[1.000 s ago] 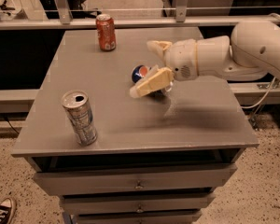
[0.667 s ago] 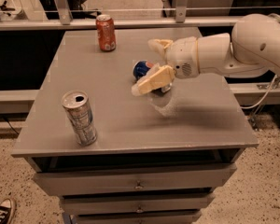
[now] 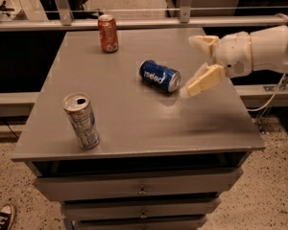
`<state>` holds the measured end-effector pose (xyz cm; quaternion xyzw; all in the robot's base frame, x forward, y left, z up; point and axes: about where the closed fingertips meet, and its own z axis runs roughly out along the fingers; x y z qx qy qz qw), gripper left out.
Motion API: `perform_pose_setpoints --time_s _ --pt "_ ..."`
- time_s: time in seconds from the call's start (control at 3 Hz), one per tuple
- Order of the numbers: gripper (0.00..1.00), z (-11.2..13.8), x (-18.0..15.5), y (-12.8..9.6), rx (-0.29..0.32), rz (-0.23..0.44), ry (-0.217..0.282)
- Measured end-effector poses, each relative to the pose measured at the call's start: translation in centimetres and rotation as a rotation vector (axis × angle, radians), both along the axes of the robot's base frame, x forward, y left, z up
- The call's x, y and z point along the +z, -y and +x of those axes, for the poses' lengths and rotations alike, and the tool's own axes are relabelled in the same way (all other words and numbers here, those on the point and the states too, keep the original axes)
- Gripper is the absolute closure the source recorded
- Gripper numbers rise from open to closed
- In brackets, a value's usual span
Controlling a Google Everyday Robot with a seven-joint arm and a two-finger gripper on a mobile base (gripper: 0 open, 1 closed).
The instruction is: Knock pepsi can over
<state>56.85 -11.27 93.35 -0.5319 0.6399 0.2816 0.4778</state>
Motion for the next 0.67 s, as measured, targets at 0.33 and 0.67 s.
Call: perform_pose_setpoints --time_s 0.33,0.67 --pt "0.0 -1.01 0.51 7.64 -0.05 -0.061 0.004" --pt "0.0 -1.18 1.14 8.35 -0.05 -0.069 0.012"
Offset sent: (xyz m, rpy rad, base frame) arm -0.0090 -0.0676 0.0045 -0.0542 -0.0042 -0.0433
